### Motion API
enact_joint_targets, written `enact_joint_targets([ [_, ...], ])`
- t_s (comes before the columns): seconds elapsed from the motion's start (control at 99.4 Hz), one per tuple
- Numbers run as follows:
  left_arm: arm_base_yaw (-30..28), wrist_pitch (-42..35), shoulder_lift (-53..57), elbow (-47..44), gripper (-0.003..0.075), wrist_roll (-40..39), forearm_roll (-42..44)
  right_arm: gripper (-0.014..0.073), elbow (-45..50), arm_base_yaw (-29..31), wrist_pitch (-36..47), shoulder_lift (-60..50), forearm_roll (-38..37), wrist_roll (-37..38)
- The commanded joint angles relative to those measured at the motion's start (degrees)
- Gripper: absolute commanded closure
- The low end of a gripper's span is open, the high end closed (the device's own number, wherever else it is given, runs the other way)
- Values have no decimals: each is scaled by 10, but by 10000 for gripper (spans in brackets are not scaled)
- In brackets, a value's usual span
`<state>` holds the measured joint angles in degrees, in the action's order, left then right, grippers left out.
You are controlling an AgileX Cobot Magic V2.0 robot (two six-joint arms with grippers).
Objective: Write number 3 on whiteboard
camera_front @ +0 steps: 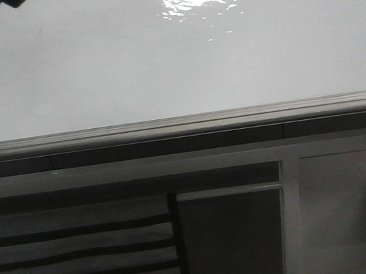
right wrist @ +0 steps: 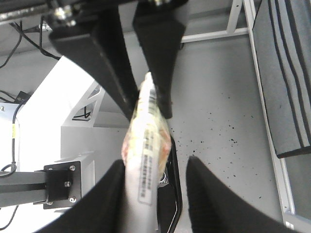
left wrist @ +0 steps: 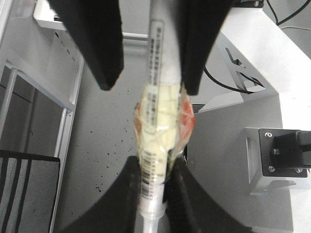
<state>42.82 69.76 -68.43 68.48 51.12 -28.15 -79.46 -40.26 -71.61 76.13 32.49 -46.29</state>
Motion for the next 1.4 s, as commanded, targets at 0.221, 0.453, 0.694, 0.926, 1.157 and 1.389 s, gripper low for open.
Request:
enact_joint_targets([
  [0.221, 4, -16, 11, 13, 739, 0, -24, 349, -14, 0, -31, -13, 27, 1],
  [0.453, 4, -16, 11, 13, 739, 0, -24, 354, -14, 0, -23, -13, 28, 1],
  [0.694, 4, -16, 11, 13, 739, 0, -24, 446, -14, 0, -20, -13, 32, 1],
  [0.926, 4, -16, 11, 13, 739, 0, -24, 454, -15, 0, -21, -13, 54, 1],
  [1.157, 4, -16, 11, 13, 739, 0, -24, 509, -15, 0, -27, -13, 52, 1],
  [1.389, 4, -16, 11, 13, 720, 0, -23, 650, -15, 0, -29, -13, 52, 1],
])
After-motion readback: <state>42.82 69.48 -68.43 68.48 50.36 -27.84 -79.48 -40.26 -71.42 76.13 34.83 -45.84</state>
